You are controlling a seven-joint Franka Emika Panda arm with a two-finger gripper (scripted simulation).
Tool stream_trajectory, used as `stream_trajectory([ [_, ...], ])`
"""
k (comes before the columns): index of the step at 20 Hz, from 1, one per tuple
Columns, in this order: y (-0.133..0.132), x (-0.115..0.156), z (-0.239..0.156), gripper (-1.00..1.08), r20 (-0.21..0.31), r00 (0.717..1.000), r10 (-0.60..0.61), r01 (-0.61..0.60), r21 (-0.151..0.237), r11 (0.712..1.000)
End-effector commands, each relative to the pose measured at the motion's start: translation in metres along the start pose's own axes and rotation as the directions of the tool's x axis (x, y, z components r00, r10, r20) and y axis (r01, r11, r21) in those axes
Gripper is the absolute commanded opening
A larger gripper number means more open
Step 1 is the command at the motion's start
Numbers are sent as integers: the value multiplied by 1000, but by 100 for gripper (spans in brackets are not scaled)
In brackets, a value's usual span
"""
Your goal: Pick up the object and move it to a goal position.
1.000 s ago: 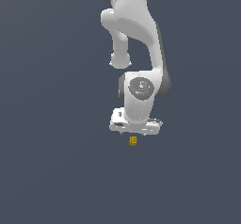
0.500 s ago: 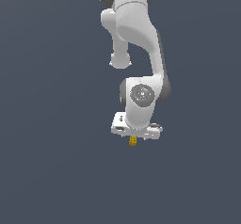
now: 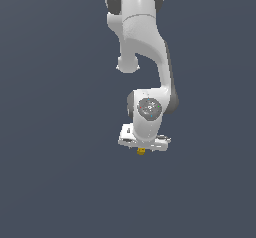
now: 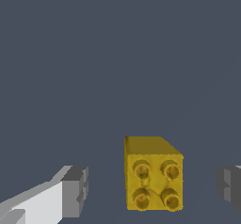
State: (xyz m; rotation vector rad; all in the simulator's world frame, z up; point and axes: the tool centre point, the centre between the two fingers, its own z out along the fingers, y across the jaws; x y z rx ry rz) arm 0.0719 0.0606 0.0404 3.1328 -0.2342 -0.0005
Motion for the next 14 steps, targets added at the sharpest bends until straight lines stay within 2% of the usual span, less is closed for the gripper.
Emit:
stream_trajectory([
  [1,0,0,12,100,0,1000,1,-1,0,1000],
  [7,0,1,18,100,0,1000,1,-1,0,1000],
  [8,0,1,18,-100,0,1000,1,-1,0,1000],
  [14,0,1,18,-100,0,1000,1,-1,0,1000],
])
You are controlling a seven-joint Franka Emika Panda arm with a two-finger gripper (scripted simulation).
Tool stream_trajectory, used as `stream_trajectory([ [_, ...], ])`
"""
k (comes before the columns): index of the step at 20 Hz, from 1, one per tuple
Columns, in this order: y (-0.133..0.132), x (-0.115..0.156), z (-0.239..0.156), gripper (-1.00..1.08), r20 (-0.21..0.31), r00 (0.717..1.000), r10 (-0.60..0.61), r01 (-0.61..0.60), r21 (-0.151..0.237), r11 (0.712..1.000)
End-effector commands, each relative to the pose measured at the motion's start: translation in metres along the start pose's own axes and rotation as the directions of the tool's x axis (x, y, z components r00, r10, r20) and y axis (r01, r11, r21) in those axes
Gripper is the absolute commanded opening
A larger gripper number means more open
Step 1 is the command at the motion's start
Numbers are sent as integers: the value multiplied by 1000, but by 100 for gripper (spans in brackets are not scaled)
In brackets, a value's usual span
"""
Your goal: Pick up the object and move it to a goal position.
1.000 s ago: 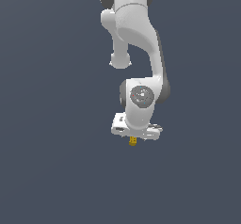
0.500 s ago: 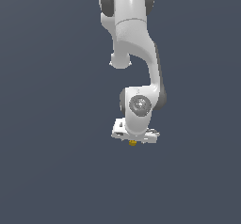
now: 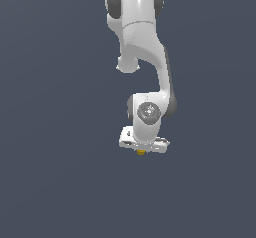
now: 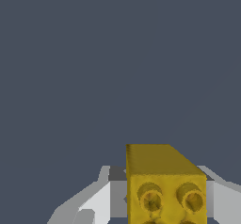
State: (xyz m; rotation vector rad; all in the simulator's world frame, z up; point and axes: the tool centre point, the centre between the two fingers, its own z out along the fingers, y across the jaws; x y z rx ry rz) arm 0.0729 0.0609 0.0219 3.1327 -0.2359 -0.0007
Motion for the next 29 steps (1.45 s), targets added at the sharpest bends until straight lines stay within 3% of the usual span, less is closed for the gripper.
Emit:
stream_trajectory([
  [1,0,0,0,-100,0,1000,0,0,0,1000],
  [9,5,5,-6,-100,0,1000,0,0,0,1000],
  [21,36,43,-47,-100,0,1000,0,0,0,1000],
  [29,43,52,-56,-100,0,1000,0,0,0,1000],
])
